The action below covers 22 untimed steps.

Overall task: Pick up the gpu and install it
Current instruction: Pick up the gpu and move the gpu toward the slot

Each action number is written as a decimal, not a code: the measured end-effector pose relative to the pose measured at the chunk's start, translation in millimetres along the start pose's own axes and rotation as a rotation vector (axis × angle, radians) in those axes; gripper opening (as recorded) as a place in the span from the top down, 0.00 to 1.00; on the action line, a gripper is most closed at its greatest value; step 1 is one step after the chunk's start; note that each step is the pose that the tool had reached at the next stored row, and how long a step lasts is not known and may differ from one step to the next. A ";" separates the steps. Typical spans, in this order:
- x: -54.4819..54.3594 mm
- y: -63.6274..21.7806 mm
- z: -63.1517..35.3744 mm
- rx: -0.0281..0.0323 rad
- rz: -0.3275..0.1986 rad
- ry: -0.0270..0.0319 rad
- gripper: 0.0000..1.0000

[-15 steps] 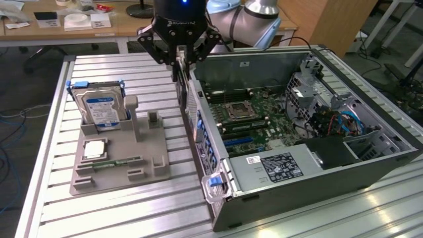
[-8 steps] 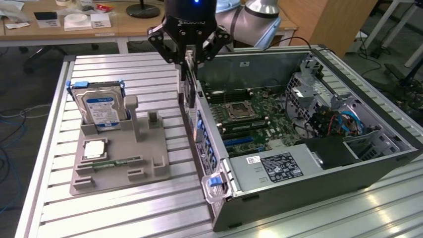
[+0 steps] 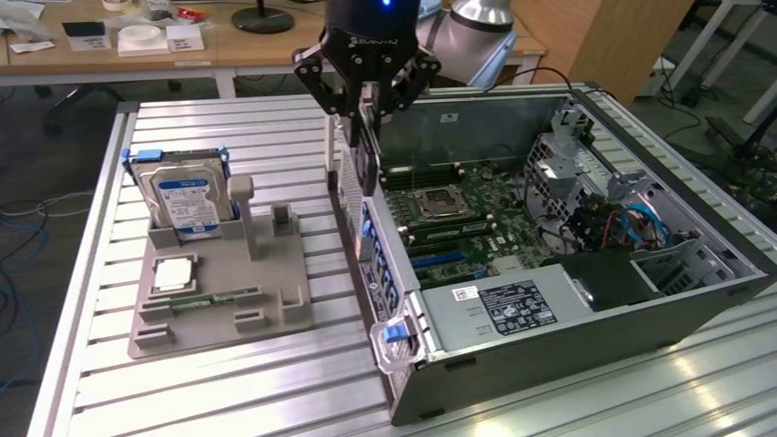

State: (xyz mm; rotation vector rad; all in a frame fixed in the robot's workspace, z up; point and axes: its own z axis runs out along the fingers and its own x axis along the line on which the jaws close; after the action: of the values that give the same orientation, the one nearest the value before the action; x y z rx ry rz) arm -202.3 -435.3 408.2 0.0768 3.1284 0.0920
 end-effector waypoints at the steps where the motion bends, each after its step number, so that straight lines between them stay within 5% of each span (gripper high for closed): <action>1: -2.4 0.1 0.1 0.0000 0.000 0.0004 0.73; 16: -45.3 2.2 0.6 0.0003 0.000 0.0052 0.73; 22: -49.0 2.4 0.6 0.0003 0.001 0.0052 0.73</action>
State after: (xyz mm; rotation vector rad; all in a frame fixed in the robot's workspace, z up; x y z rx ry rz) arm -153.3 -435.3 408.2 0.0775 3.1336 0.0918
